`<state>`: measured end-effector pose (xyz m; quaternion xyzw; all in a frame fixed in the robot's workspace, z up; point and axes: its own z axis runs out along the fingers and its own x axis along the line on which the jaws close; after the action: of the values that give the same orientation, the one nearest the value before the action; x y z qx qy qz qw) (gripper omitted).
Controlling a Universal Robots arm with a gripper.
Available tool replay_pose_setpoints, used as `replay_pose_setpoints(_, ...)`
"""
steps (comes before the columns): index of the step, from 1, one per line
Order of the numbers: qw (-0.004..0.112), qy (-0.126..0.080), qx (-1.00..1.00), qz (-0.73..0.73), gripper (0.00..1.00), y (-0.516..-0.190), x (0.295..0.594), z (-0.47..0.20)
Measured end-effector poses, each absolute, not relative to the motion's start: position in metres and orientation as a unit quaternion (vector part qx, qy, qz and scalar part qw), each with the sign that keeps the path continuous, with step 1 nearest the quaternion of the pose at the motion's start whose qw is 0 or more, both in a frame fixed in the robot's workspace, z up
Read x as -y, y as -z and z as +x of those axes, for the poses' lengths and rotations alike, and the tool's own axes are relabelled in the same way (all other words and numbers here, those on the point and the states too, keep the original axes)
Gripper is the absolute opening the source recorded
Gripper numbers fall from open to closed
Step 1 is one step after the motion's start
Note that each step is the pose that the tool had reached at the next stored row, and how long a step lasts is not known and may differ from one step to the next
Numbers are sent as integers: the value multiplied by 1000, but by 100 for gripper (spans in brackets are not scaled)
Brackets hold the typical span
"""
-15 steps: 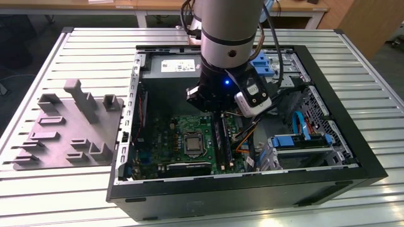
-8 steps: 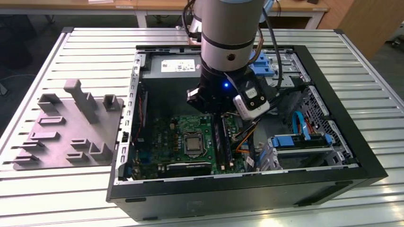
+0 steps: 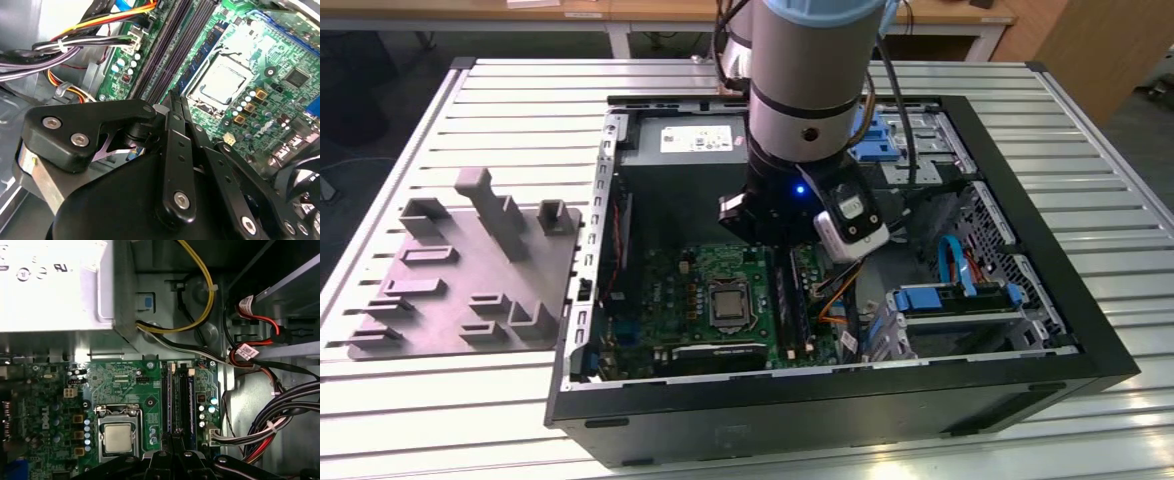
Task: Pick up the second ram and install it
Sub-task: 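Insert the second ram into the second slot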
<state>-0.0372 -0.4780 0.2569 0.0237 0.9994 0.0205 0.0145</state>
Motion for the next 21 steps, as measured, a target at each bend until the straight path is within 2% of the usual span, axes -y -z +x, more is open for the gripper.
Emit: replay_pose_setpoints(21,13,-20,-1000,19,11,-242,480,-35)
